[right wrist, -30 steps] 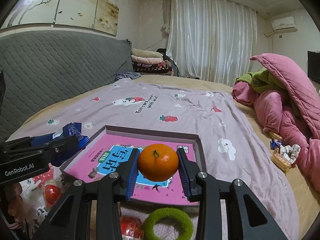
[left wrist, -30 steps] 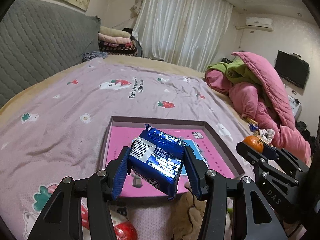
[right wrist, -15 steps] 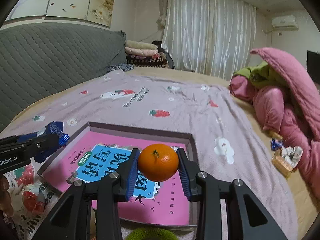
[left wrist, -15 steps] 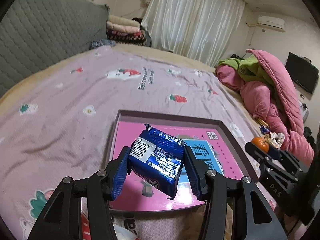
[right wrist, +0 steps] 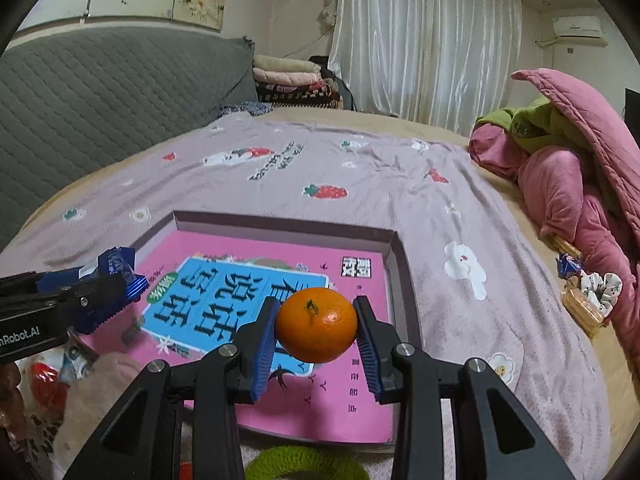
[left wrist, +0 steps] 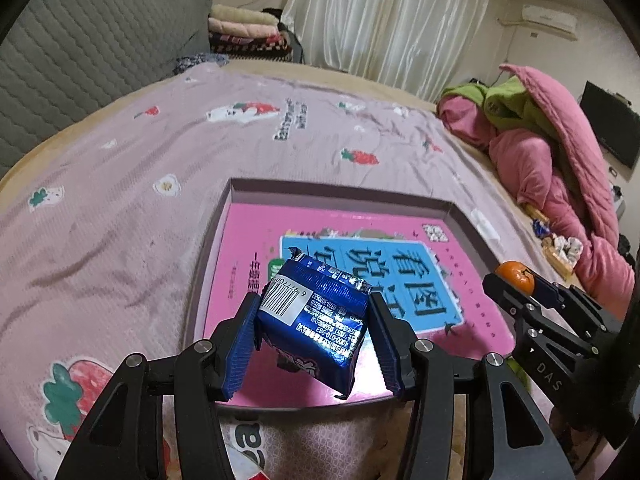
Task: Organize objects
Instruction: 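Carry the packet over the pink book in the tray while the right gripper lowers the orange there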
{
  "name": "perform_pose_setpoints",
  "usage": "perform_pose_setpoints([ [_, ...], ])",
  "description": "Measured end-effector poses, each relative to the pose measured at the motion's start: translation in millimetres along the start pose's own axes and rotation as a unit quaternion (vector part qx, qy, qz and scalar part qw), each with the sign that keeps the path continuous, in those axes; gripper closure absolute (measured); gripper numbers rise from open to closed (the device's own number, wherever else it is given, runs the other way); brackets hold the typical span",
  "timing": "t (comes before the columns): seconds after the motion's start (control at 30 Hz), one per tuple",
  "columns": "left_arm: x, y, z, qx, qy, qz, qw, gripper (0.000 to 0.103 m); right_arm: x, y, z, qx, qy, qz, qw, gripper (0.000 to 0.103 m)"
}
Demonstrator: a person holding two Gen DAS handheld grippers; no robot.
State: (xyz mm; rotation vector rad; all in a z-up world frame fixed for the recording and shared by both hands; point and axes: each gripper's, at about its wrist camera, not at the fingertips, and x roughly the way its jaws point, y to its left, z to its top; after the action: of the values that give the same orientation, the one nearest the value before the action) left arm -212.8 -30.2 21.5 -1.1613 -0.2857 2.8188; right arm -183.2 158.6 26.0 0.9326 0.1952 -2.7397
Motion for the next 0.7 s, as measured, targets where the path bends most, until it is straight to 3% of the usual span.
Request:
perform_pose_setpoints([
  [0.7,22.5,-4.9,-12.3,0.004,0.037,0.023,0.9991,0.048,26.4,-6.7,-16.4,0.003,0.064,-0.009,0.998,0.065],
])
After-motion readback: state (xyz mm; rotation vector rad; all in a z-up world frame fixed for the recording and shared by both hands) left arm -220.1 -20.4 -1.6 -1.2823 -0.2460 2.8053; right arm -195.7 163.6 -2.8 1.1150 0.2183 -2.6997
